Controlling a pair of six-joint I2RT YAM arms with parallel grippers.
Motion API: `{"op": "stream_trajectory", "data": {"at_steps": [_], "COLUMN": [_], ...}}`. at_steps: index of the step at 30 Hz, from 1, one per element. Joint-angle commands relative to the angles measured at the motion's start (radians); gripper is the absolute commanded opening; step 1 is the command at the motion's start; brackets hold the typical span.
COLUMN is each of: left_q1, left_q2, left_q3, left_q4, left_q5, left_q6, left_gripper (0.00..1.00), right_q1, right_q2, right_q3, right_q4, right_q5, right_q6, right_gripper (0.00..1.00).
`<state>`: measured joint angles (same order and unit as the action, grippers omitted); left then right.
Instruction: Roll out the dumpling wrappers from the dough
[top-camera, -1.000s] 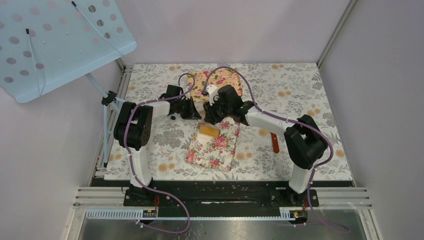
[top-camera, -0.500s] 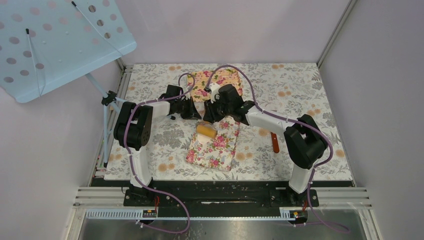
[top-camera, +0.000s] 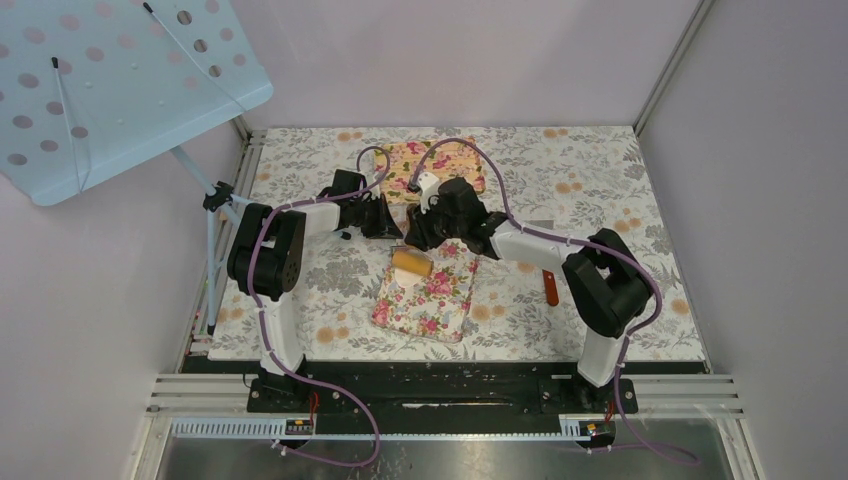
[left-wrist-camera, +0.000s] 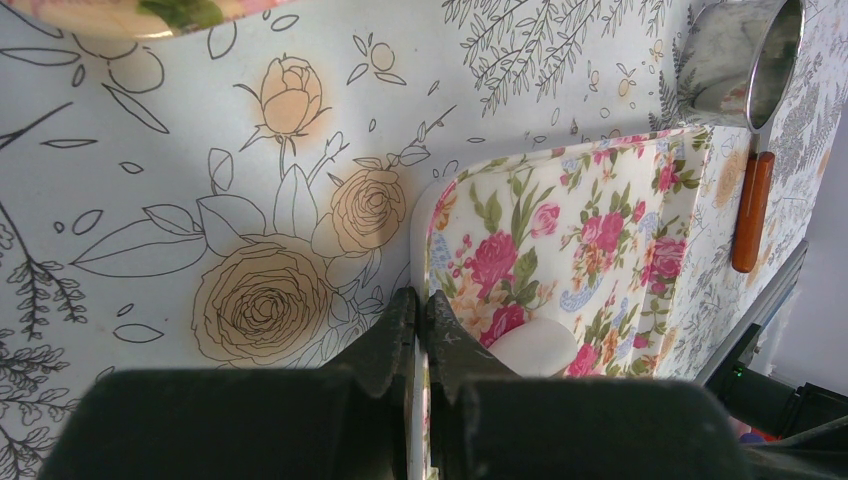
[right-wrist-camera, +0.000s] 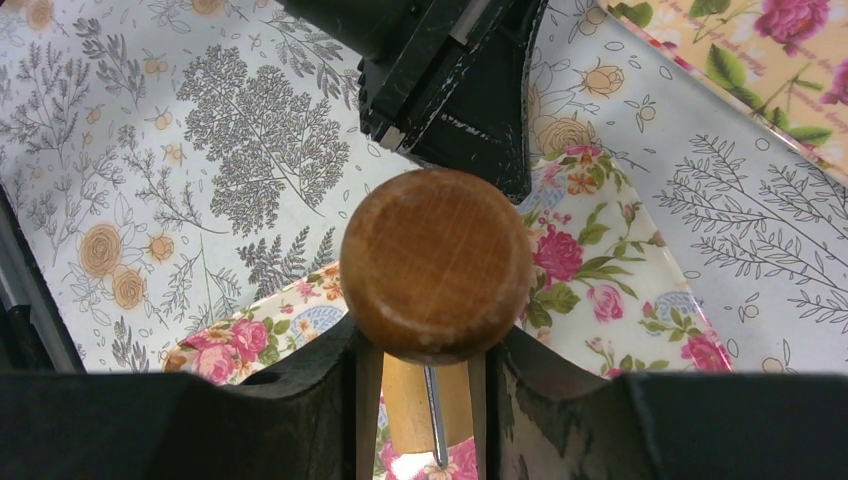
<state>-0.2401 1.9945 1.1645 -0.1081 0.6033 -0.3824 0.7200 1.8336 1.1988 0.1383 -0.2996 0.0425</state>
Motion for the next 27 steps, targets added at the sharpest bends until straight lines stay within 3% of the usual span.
{"op": "stream_trajectory", "data": {"at_steps": [1, 27], "left_q1": [-0.004, -0.002], "left_q2": [0.034, 0.033], "left_q3": [-0.004, -0.006], "left_q4": [-0.053, -0.055], "left_q5": [0.027, 0.028], "left_q6": [0.008, 0.008], "left_gripper": [0.0, 0.0], "right_q1": [0.011, 0.054], "right_q2": [0.012, -0.031], "right_q3": [-0.115, -0.232], "right_q4": [-0.014, -0.082], "right_q5": [0.027, -0.146], "right_q6": [-0.049, 0.008], "right_gripper": [0.0, 0.0]}}
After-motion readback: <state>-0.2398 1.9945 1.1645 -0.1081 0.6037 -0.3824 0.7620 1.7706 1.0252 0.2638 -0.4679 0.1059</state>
